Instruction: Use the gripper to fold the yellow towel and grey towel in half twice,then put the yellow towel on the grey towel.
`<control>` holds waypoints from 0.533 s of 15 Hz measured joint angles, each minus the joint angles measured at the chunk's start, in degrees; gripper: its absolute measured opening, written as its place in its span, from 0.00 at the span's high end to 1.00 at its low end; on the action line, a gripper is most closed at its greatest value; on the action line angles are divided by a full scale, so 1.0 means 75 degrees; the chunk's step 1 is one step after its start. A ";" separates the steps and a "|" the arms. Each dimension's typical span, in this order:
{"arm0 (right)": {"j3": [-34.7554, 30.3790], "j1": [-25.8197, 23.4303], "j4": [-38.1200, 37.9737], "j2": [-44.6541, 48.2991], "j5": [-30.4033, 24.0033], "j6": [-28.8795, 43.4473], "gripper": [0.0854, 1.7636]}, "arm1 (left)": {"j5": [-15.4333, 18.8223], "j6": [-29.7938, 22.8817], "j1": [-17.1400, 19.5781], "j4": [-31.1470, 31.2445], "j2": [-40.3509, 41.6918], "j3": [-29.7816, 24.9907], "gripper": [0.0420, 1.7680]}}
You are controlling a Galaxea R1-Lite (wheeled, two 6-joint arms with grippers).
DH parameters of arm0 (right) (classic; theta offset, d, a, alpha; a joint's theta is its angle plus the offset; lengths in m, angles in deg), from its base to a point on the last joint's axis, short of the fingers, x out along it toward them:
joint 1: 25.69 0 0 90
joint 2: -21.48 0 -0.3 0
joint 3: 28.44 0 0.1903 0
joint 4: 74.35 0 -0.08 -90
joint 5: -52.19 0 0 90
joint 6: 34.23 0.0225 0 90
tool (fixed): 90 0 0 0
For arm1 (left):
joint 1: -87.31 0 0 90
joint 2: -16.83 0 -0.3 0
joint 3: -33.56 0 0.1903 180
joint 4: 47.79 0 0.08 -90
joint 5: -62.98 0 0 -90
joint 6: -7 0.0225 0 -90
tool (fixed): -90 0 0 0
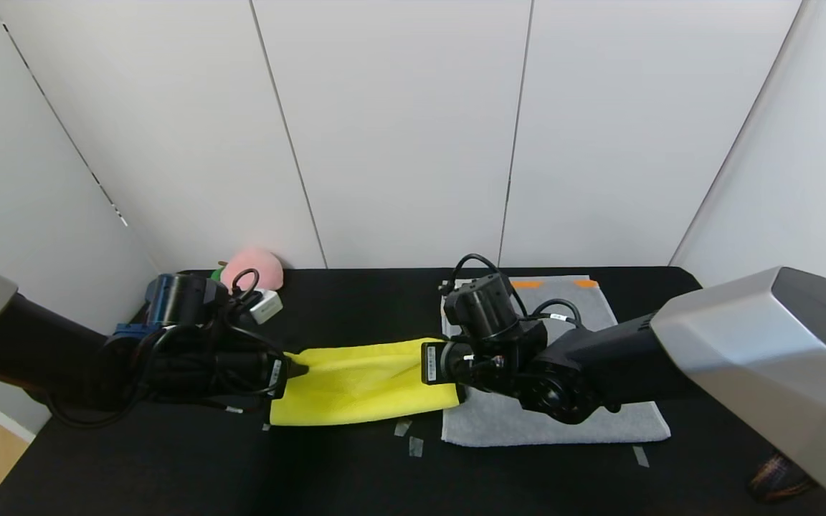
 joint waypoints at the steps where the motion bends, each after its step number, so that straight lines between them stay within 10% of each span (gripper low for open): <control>1: 0.0102 -0.0018 -0.0115 -0.0049 0.0000 0.0008 0.97 | 0.0003 -0.0026 -0.0015 0.0003 -0.0042 0.0091 0.96; 5: 0.0470 -0.0073 -0.0340 -0.0216 0.0015 0.0008 0.97 | -0.0010 -0.0007 -0.0063 0.0003 -0.0193 0.0280 0.96; 8: 0.0510 -0.0073 -0.0302 -0.0271 0.0015 -0.0011 0.67 | -0.0018 0.0000 -0.0055 -0.0002 -0.0271 0.0320 0.73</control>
